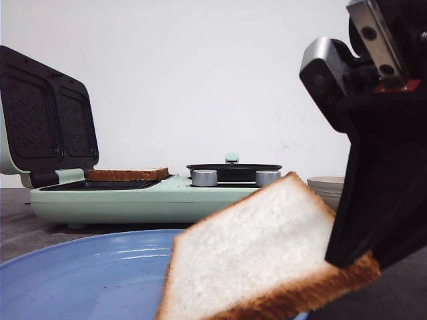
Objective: Make breakfast with bread and shrimp
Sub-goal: 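Carry the bread slice with the right gripper over the toaster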
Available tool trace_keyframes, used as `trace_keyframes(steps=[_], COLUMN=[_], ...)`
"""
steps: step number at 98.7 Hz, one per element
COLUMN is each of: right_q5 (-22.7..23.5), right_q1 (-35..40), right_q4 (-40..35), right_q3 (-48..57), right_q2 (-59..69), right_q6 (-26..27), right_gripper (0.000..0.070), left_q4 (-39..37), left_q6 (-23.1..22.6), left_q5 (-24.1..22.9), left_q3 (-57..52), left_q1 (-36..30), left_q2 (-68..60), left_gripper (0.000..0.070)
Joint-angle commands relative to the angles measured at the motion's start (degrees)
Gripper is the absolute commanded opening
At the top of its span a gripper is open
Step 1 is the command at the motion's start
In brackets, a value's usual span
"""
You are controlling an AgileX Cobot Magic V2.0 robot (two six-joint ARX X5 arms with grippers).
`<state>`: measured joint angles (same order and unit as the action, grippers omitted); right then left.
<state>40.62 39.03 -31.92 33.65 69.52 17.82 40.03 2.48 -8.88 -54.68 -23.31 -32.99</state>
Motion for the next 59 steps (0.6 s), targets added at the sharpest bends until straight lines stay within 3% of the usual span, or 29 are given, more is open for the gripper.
trace_keyframes(steps=[1, 20, 39, 59], right_q5=[-0.11, -2.64, -11.39, -24.24], right_q1=[0.59, 0.59, 0.66, 3.28], right_q4=[1.73, 4.87, 2.91, -5.53], right_q3=[0.22, 1.25, 7.21, 20.94], right_q2=[-0.92, -6.54, -10.58, -8.83], right_q6=[-0.46, -0.09, -1.18, -7.76], right_gripper=[0.0009, 0.0007, 0.0007, 0.0006], left_q4=[-0.66, -0.66, -0.70, -0.83], left_q6=[-0.04, -0.04, -0.04, -0.04], left_q5=[-0.09, -0.09, -0.09, -0.09], left_q3=[-0.59, -0.59, -0.59, -0.59], left_q1=[-0.17, -0.17, -0.17, -0.17], left_q2=[-0.24, -0.24, -0.24, -0.24], left_gripper=[0.0080, 0.0080, 0.0080, 0.0080])
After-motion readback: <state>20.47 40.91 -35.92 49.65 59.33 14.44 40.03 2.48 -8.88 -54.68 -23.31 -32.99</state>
